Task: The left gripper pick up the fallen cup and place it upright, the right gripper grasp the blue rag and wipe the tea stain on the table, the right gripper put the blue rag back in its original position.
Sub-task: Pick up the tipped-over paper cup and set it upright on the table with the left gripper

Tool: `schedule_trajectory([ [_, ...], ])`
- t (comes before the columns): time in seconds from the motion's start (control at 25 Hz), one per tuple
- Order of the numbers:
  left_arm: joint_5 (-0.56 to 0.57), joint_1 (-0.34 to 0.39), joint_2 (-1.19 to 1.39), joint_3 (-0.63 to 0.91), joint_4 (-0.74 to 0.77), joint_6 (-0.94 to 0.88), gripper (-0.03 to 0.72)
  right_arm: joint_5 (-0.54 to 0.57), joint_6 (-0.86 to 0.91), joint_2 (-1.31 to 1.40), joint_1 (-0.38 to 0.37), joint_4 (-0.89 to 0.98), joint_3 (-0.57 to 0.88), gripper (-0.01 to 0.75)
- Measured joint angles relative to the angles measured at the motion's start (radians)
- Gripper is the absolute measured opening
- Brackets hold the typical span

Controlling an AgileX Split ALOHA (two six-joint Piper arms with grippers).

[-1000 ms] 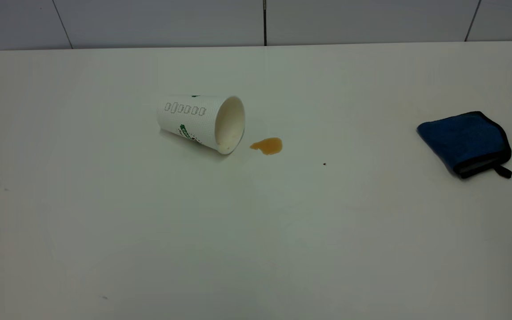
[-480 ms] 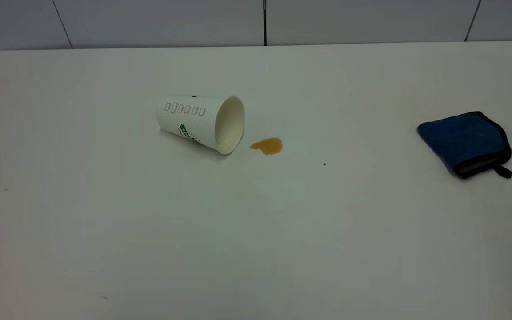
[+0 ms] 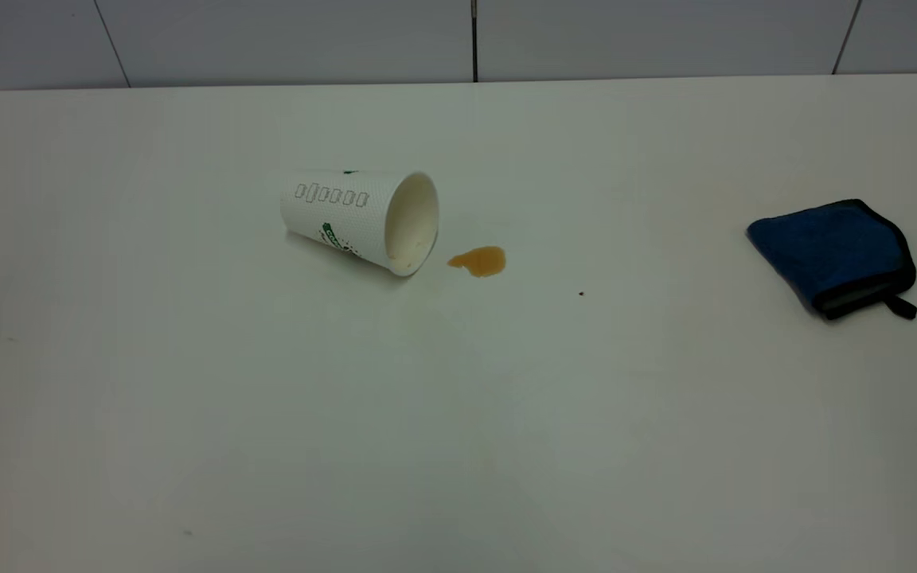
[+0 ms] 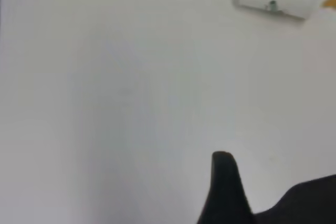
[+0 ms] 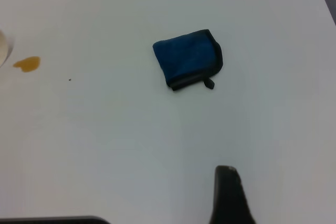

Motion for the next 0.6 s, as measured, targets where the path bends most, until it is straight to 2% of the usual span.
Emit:
schedule_trajectory([
  [0.28,-0.279,0.000,0.355,-0.011,-0.385,0.427,0.566,0.000,0.000,0.000,0.000,0.000,0.000,0.534],
  [0.4,-0.322,-0.004,0.491,-0.040,-0.526,0.593,0.566,0.000,0.000,0.000,0.000,0.000,0.000,0.534],
  [0.48,-0.359,-0.042,0.567,-0.067,-0.591,0.678,0.566,0.000,0.000,0.000,0.000,0.000,0.000,0.534],
  [0.6,-0.444,-0.160,0.680,-0.112,-0.633,0.744,0.566,0.000,0.000,0.000,0.000,0.000,0.000,0.534],
])
